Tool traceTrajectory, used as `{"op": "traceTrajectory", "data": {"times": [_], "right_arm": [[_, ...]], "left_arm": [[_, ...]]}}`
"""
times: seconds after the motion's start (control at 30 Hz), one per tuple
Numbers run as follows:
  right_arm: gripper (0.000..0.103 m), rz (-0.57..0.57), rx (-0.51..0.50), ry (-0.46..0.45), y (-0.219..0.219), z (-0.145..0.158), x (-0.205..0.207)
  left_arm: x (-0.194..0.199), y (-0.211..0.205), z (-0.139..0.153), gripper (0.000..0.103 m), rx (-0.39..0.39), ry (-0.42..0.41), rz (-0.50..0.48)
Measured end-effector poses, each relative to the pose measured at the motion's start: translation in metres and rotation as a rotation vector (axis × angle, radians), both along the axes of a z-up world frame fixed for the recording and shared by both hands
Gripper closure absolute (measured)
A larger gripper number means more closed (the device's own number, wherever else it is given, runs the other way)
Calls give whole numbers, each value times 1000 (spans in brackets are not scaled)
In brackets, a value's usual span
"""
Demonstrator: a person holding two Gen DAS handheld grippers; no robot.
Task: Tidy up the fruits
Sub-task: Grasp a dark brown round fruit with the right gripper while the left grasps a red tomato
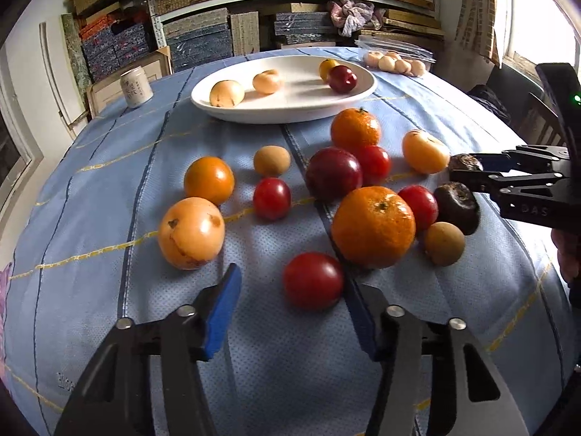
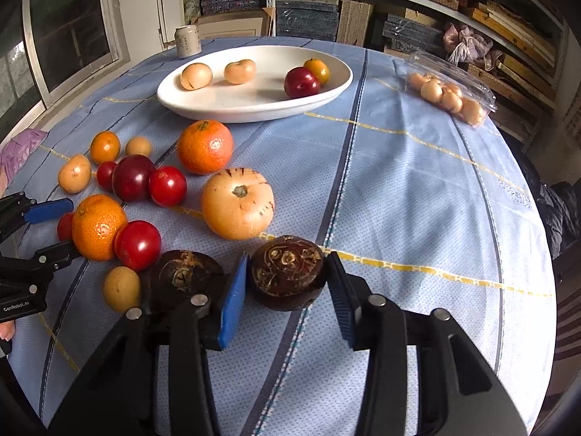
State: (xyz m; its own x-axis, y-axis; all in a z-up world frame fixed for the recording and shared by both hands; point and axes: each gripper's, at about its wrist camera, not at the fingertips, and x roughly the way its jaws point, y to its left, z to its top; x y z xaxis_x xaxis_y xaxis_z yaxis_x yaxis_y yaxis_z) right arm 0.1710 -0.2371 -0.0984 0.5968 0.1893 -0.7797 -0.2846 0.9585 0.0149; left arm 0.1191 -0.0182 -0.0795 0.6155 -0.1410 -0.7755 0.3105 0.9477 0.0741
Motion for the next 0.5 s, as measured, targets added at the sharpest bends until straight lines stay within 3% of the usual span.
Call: {"op": "traceTrajectory", "data": {"times": [0.13,0.3,0.5], "right_arm": [[60,-1,2,-4,0,0,-1],[61,1,5,-6,0,0,-3],[61,-1,14,-22,-1,6,-7]], "left_arm": [[-1,-3,0,70,-13,2,-21],[-7,-6,2,71,-29,-6,-45],[-8,9,15,71,-88,-21,-8]]}}
